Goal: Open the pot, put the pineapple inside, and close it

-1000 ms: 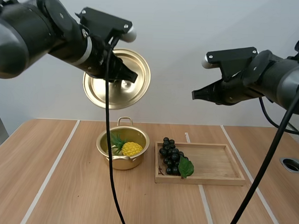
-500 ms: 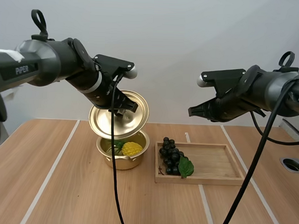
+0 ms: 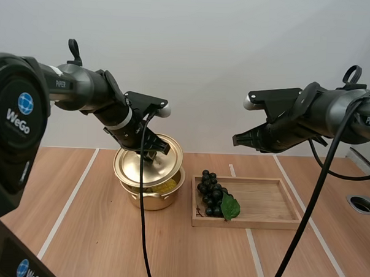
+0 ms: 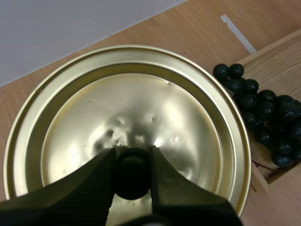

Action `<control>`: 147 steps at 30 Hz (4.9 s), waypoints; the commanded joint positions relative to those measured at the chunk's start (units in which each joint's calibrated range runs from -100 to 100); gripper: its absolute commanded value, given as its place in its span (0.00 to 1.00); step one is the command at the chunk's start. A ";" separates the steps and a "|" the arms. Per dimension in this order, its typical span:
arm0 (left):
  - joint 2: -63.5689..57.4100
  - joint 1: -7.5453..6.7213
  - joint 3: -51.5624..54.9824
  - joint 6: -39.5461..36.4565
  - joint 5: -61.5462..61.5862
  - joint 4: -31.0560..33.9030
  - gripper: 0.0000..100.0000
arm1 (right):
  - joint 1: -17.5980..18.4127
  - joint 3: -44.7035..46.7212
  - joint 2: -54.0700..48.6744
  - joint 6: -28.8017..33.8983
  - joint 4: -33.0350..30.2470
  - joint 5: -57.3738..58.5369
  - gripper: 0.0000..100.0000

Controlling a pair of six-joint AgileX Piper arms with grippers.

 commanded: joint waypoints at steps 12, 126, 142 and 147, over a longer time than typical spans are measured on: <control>6.53 0.00 0.03 2.99 -3.94 -4.77 0.00 | -0.25 0.20 -0.38 -1.65 -0.67 -0.14 0.00; -91.60 3.35 35.35 -9.19 -20.47 0.36 0.00 | 11.38 34.73 -67.19 27.05 -36.33 -29.48 0.00; -91.60 1.57 55.20 -9.19 -25.66 0.78 0.00 | 7.26 51.81 -70.57 27.05 -23.79 -22.60 0.00; -91.60 1.42 61.48 -8.42 -25.66 2.58 0.00 | 7.15 53.91 -70.57 27.05 -23.79 -19.04 0.00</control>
